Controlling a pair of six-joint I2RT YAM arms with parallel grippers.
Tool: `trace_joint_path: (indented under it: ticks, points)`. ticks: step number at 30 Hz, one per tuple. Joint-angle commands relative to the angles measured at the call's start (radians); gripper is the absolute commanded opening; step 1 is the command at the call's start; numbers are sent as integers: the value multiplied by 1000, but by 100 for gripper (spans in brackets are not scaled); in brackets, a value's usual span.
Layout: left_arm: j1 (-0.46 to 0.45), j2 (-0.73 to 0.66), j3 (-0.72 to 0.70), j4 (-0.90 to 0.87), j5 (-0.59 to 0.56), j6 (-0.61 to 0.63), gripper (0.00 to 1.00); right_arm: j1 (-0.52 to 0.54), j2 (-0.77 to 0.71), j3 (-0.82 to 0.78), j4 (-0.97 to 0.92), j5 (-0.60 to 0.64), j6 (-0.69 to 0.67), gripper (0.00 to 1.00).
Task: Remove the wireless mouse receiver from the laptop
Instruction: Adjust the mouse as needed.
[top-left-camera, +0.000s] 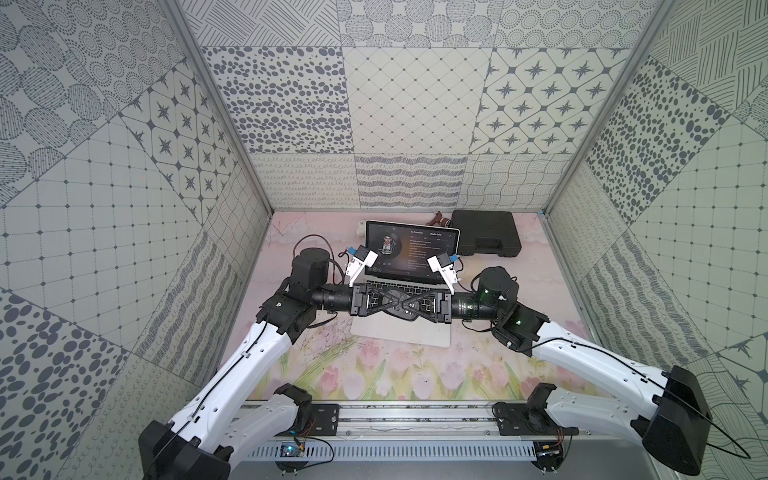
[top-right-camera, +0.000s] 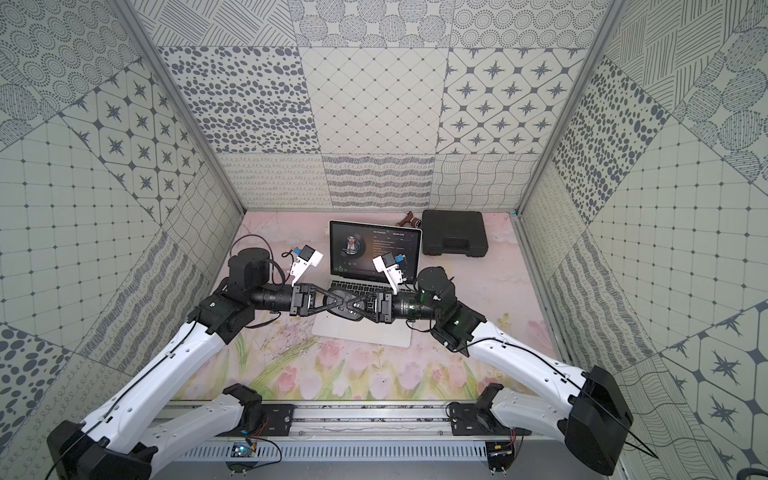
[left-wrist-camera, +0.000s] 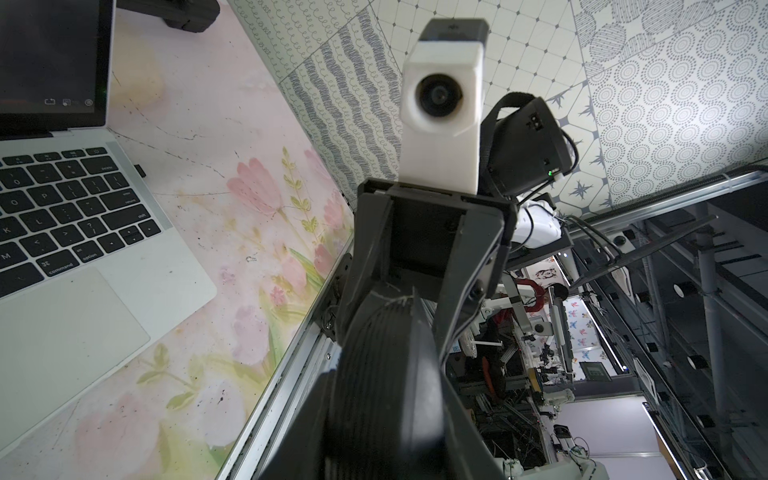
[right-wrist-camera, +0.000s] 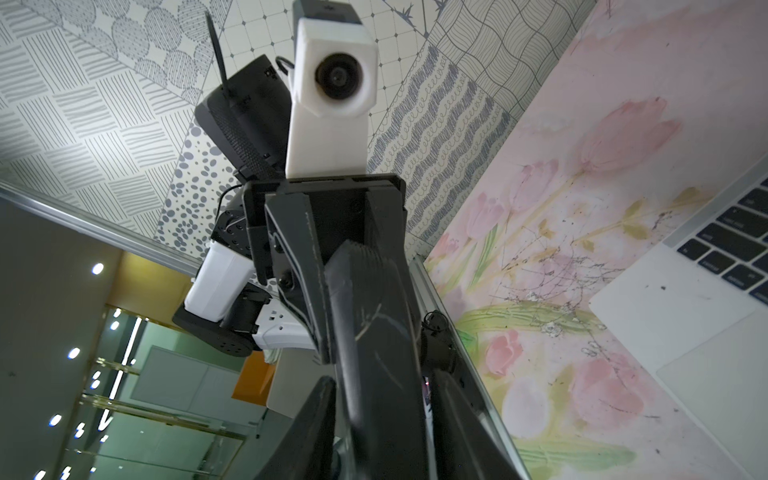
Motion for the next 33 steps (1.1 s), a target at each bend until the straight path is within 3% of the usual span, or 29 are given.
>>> trace_joint_path:
  ticks: [1,2,5,11,14,24,33]
  points:
    - [0,-4,-16,114,44,-44,10,5,15,-16,92,2,-5,27]
    - [0,-2,-18,122,48,-55,23,5,16,-18,94,1,-8,22]
    - [4,-3,-13,135,48,-78,43,5,10,-21,93,-7,-17,16]
    - [72,8,-31,312,125,-255,55,4,-26,-43,79,-16,-34,15]
    - [97,10,-15,299,155,-252,59,5,-42,-50,77,-22,-41,15]
    - [102,24,18,66,224,-69,60,3,-31,-39,77,-43,-47,15]
    - [60,53,50,-86,202,69,48,3,-9,-17,79,-62,-42,14]
